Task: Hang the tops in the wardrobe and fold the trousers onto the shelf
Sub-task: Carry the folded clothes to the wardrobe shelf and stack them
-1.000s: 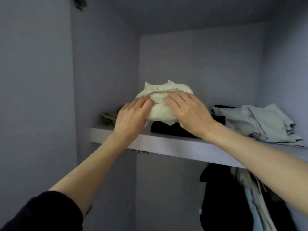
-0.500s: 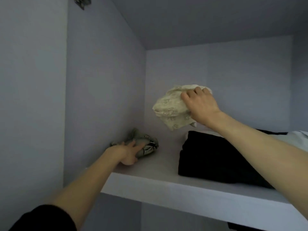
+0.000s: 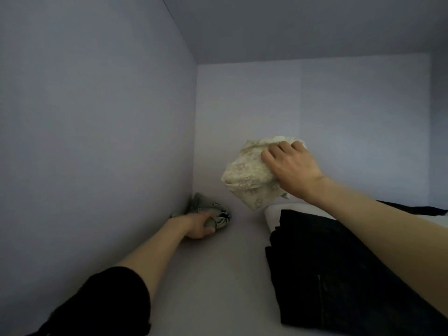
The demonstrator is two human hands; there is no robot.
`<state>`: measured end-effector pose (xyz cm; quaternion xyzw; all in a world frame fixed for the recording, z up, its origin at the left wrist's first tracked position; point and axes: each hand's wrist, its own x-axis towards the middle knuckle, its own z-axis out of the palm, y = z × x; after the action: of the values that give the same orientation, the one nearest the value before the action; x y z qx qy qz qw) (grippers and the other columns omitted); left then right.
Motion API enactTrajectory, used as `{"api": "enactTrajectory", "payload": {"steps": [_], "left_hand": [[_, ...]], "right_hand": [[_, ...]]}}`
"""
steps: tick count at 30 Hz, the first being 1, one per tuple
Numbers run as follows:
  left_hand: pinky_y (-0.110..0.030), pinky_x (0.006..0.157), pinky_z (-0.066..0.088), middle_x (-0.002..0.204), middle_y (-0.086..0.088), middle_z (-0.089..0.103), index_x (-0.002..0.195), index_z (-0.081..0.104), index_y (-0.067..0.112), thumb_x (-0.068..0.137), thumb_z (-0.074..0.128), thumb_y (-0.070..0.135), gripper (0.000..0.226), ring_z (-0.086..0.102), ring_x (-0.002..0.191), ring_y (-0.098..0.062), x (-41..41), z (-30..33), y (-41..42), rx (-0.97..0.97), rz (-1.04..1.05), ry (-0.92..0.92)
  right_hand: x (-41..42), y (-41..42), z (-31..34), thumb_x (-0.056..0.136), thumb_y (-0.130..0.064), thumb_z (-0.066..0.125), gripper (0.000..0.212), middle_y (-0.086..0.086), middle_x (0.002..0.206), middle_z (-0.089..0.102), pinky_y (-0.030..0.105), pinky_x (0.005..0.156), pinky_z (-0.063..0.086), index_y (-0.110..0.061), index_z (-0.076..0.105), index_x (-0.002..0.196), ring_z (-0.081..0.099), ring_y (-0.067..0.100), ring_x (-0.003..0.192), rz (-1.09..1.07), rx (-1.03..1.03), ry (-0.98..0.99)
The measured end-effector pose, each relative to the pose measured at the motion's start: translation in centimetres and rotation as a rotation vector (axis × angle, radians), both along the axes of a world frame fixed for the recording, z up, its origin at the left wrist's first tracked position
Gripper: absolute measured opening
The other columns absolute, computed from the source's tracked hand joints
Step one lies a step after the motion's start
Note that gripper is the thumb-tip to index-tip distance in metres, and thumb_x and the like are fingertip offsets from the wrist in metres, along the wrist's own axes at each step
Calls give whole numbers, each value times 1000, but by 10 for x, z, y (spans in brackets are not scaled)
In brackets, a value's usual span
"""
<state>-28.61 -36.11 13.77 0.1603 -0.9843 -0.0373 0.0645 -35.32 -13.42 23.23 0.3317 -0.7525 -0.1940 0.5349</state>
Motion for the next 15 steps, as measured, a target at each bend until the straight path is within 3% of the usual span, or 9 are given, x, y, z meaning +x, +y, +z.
{"api": "enactTrajectory", "payload": {"steps": [4,7,9,11,13,15], "left_hand": [[-38,118,10,156,-7,-20,143,-28,16,74,71,53,126,-8,145,-19,12,8,6,252,-39,395],[-50,115,7,154,-1,-27,143,-28,25,64,73,62,134,-14,144,-18,16,22,22,-83,-25,657],[-50,115,4,158,-1,-16,148,-17,24,68,71,59,124,-9,145,-18,15,33,31,-264,-35,770],[-46,115,11,157,-3,13,149,13,19,78,68,44,93,10,145,-20,18,41,33,-311,-23,874],[-40,107,28,136,-6,45,129,41,15,80,65,23,55,40,130,-25,28,42,33,-364,17,950],[-36,98,34,122,-7,54,115,49,11,74,67,12,44,51,115,-28,46,35,35,-461,58,930]], "right_hand": [[-8,-18,-1,83,-10,57,46,9,127,49,38,91,36,-11,35,124,45,28,116,20,-33,-28],[-6,-34,-5,84,-10,52,42,10,127,50,39,92,35,-11,38,123,44,29,117,100,-54,-81],[-2,-40,-8,83,-9,50,40,9,127,50,39,91,34,-12,40,122,44,30,117,178,-50,-82],[5,-42,-11,81,-9,50,39,9,125,52,39,89,35,-11,43,119,45,30,115,256,-66,-86],[13,-42,-15,80,-7,45,39,11,125,54,41,88,36,-8,47,119,48,32,113,327,-65,-73],[24,-41,-22,79,-6,33,41,13,124,56,42,84,40,-5,52,115,53,33,110,401,-29,-25]]}}
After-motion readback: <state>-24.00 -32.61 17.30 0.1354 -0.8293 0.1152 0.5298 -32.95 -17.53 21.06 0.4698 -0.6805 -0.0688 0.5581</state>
